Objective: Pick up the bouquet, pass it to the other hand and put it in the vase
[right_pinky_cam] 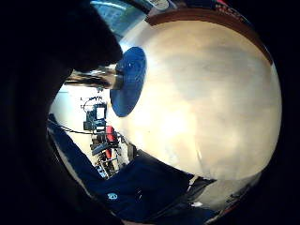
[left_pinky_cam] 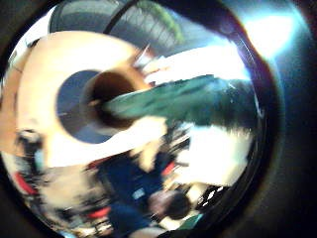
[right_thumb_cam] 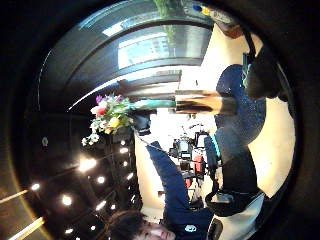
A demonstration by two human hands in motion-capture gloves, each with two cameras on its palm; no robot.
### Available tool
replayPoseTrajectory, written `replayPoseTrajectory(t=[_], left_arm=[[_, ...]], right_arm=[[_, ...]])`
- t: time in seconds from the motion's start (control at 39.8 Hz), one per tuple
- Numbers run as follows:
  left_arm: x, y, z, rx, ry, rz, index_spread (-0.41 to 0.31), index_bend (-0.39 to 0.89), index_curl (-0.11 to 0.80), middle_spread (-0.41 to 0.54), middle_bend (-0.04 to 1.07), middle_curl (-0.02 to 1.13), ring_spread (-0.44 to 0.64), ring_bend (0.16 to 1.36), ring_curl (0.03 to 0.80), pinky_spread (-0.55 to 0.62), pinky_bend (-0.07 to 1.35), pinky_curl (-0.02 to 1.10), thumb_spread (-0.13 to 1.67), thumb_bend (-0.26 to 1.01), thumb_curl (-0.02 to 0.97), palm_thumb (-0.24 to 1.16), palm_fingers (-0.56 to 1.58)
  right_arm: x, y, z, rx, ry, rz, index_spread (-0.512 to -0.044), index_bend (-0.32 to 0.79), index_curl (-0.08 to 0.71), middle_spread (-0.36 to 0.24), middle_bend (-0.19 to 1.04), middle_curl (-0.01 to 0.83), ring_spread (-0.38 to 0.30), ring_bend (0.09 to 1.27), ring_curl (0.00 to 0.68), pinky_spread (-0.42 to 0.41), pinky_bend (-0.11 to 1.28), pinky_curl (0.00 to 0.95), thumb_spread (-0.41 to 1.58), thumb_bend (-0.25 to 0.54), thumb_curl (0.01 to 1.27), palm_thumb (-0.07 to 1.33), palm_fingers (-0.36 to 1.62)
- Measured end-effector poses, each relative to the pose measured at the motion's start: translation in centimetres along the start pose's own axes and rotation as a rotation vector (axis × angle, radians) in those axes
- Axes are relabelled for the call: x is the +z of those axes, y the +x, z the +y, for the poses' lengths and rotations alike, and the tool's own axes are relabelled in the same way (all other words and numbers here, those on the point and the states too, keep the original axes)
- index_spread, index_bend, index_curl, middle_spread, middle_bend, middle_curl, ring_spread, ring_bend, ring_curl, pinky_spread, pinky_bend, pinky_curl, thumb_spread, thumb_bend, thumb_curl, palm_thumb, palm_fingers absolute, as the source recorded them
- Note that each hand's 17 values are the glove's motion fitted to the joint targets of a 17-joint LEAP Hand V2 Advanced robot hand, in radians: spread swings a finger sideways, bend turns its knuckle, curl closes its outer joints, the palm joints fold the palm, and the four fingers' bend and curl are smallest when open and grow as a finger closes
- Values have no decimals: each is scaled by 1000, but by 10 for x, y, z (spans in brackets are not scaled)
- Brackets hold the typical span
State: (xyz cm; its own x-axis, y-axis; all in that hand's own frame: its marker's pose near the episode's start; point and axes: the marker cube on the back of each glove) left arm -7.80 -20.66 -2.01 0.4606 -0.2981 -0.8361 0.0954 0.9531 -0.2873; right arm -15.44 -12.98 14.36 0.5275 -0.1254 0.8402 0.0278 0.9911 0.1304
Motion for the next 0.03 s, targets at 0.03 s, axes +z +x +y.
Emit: replayPoseTrajectory(t=[0.03], left_arm=[[0,-13,0,-69,-8,-43,-95,43,545,-151,517,629,-109,433,505,294,203,263,600,-152,624,692,287]], right_arm=[[-1,-2,-1,-24,24,17,-250,166,429,-174,191,540,-214,274,484,-117,169,388,977,-24,428,893,1033]])
